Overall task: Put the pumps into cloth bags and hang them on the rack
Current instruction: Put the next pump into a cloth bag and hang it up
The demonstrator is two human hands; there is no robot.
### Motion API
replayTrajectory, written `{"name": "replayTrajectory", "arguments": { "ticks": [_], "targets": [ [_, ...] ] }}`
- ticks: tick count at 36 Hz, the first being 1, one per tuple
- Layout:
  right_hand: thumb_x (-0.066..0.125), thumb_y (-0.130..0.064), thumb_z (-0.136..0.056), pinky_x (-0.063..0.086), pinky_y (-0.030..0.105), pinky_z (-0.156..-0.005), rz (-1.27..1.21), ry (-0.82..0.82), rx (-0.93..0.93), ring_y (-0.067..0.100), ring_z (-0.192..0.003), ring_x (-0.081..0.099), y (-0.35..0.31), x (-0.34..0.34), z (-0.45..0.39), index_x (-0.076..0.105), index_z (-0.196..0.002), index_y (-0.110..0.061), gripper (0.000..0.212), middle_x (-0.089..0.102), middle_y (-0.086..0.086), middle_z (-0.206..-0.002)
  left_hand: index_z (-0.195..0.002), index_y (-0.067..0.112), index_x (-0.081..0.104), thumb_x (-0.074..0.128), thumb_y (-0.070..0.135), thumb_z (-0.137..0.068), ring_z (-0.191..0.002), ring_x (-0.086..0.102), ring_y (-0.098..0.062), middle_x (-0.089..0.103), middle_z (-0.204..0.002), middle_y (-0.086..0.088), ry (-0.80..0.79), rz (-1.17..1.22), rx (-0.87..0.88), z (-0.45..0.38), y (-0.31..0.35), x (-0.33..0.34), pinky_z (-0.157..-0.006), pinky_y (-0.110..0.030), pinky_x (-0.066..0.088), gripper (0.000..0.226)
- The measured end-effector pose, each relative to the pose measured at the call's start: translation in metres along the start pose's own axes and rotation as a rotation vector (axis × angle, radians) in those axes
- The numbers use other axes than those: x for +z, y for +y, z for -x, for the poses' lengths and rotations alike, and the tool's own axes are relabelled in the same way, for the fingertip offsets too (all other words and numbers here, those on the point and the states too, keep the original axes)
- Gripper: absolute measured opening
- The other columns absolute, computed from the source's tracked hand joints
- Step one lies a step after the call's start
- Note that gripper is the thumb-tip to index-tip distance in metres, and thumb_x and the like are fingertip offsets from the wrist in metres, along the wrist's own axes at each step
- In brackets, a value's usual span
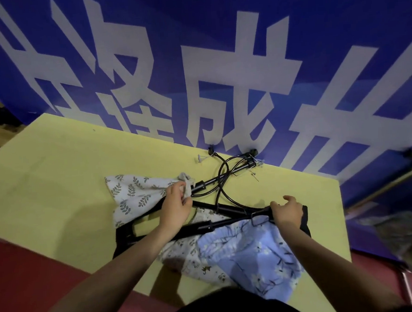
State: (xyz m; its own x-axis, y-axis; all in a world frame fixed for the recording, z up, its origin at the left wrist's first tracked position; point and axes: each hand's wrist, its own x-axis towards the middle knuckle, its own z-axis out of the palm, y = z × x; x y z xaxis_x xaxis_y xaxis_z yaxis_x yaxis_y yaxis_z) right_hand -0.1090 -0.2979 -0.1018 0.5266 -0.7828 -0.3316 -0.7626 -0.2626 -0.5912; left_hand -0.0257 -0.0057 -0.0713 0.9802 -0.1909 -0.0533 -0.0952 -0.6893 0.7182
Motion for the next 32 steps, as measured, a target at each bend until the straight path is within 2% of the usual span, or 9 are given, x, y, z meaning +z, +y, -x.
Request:
{"name": "replayTrajectory", "arguments": {
  "ticks": [3,5,8,11,13,17,22,26,32],
  "targets": [
    [0.064,-0.039,-0.081,0.046,0.039,-0.086,-0.009,-0.094,0.059,0.04,-0.101,0.06,0.009,0.005,-0.006,0.063,-0.111,-0.003,0.047,0.062,0.022,-0.106,-0.124,0.017,0.052,0.055,0.012,-0.093,-0.073,0.057,-0.011,0.05,-0.099,0.004,-0.011,0.046,0.093,0.013,-0.01,0.0,-0.065,-0.031,0.05,0.031],
    [0.061,-0.048,-0.081,0.047,0.038,-0.076,-0.02,-0.187,0.073,0.038,-0.086,0.062,0.017,0.008,-0.008,0.067,-0.096,0.001,0.051,0.064,0.017,-0.082,-0.112,0.022,0.058,0.053,0.014,-0.095,-0.079,0.058,-0.004,0.055,-0.1,0.012,-0.09,0.008,0.126,0.022,-0.025,0.001,-0.064,-0.019,0.046,0.02],
    [0.057,-0.053,-0.088,0.04,0.034,-0.062,-0.023,-0.233,0.078,0.03,-0.07,0.058,0.019,0.006,-0.012,0.066,-0.087,0.003,0.056,0.06,0.013,-0.068,-0.105,0.027,0.059,0.055,0.026,-0.095,-0.096,0.06,-0.01,0.06,-0.108,0.005,-0.273,-0.203,0.091,0.027,-0.053,0.006,-0.073,-0.019,0.045,0.011],
    [0.055,-0.064,-0.085,0.034,0.032,-0.052,0.015,-0.261,0.085,0.027,-0.061,0.055,0.011,0.003,-0.012,0.059,-0.071,-0.003,0.063,0.057,0.012,-0.06,-0.125,0.024,0.052,0.054,0.056,-0.088,-0.111,0.054,-0.02,0.053,-0.12,-0.002,-0.488,-0.529,-0.022,0.029,-0.077,0.007,-0.086,-0.031,0.046,0.049],
    [0.054,-0.069,-0.082,0.036,0.033,-0.054,0.052,-0.285,0.106,0.027,-0.059,0.055,0.006,0.004,-0.012,0.056,-0.066,-0.004,0.066,0.057,0.011,-0.058,-0.131,0.024,0.046,0.054,0.062,-0.084,-0.113,0.053,-0.021,0.054,-0.123,-0.003,-0.569,-0.677,-0.033,0.028,-0.086,0.007,-0.089,-0.033,0.047,0.061],
    [0.059,-0.048,-0.085,0.04,0.032,-0.06,0.037,-0.314,0.136,0.029,-0.061,0.056,0.002,0.01,-0.018,0.059,-0.085,0.0,0.047,0.059,0.012,-0.063,-0.122,0.026,0.055,0.061,0.049,-0.083,-0.108,0.058,-0.019,0.061,-0.117,0.0,-0.645,-0.639,-0.045,0.019,-0.09,0.007,-0.086,-0.033,0.05,0.046],
    [0.053,-0.03,-0.091,0.043,0.036,-0.066,-0.055,-0.303,0.108,0.033,-0.078,0.059,0.003,0.013,-0.017,0.046,-0.113,-0.005,0.034,0.061,0.017,-0.092,-0.1,0.028,0.062,0.065,0.035,-0.076,-0.093,0.063,-0.015,0.067,-0.099,0.004,-0.742,-0.458,-0.094,0.015,-0.087,0.004,-0.078,-0.028,0.049,0.026],
    [0.045,-0.01,-0.094,0.039,0.036,-0.061,-0.211,-0.264,0.094,0.023,-0.056,0.044,0.006,0.003,-0.019,0.055,-0.122,-0.013,0.029,0.051,0.011,-0.065,-0.093,0.027,0.065,0.066,0.031,-0.075,-0.08,0.063,-0.007,0.068,-0.086,0.005,-0.703,-0.306,-0.093,0.018,-0.084,0.0,-0.069,-0.026,0.049,0.019],
    [0.04,-0.001,-0.093,0.025,0.03,-0.056,-0.307,-0.186,0.045,0.019,-0.057,0.036,0.0,-0.012,-0.026,0.059,-0.126,-0.006,0.039,0.057,0.011,-0.075,-0.091,0.025,0.064,0.065,0.028,-0.075,-0.069,0.064,-0.003,0.067,-0.08,0.001,-0.742,-0.242,-0.036,0.014,-0.072,-0.003,-0.057,-0.017,0.044,0.017]
  ]
}}
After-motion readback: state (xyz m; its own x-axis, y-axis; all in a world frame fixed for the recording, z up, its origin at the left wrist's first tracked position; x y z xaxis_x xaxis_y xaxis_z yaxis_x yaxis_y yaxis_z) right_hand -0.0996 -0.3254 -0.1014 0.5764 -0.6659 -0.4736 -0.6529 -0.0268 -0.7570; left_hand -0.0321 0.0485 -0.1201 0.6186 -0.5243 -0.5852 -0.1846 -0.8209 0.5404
